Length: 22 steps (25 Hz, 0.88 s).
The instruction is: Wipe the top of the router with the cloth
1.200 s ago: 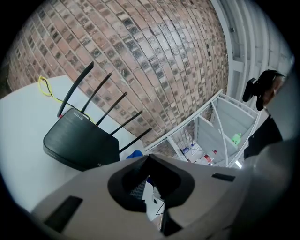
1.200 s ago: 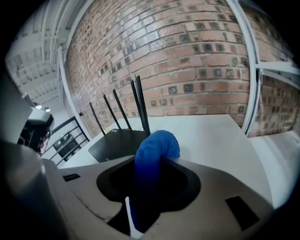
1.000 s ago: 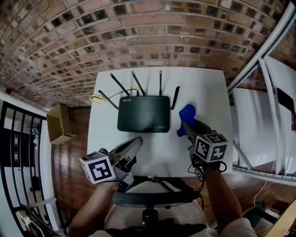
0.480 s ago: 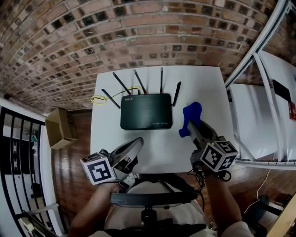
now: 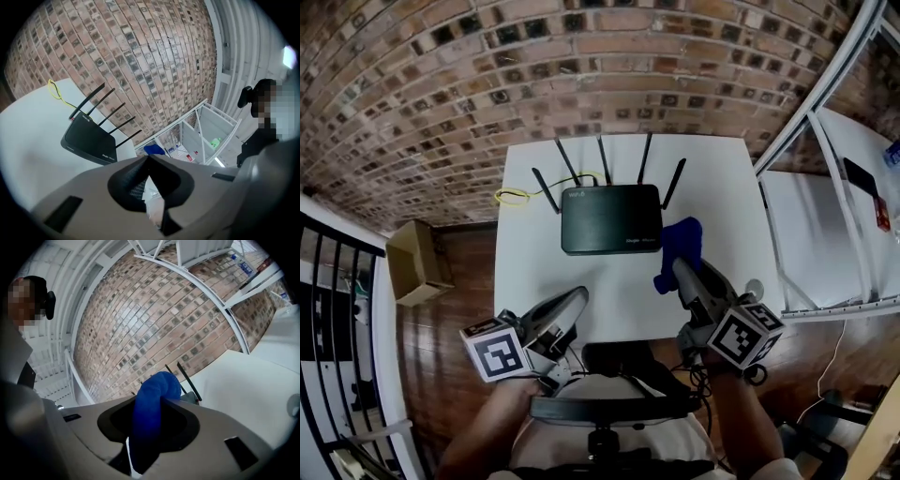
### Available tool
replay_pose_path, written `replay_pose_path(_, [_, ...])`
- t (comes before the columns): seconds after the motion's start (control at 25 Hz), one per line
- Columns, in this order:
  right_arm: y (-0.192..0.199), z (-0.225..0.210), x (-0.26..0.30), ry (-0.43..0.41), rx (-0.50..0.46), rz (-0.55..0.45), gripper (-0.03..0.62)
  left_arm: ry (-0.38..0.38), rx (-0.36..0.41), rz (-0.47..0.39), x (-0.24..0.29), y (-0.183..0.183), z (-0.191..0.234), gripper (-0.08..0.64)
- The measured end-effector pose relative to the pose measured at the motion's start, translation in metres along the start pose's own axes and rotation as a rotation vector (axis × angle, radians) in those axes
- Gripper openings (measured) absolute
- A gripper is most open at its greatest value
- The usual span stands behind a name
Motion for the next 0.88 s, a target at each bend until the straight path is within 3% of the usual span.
replay_pose_path(0.48, [0.032,0.052,-0.05,0.011,-0.084,0.024,0.134,0.073,-0.009,0.03,-0.04,0.027,-0.005,0.006])
replay_pose_path(0.88, [0.035,0.056,-0.073,0.022,-0.082,0.014,0.129,0.098,-0.006,0.051,-0.045,0.04,-0.013,0.006])
Point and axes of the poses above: the fingertips, and each gripper's own axes: x forward along the fingers, z to its left, y out of its underside, the point moved 5 cm from there along -x, backward along the fingers, and after that the axes turned 6 degrees about -x, right-handed, at the moved point
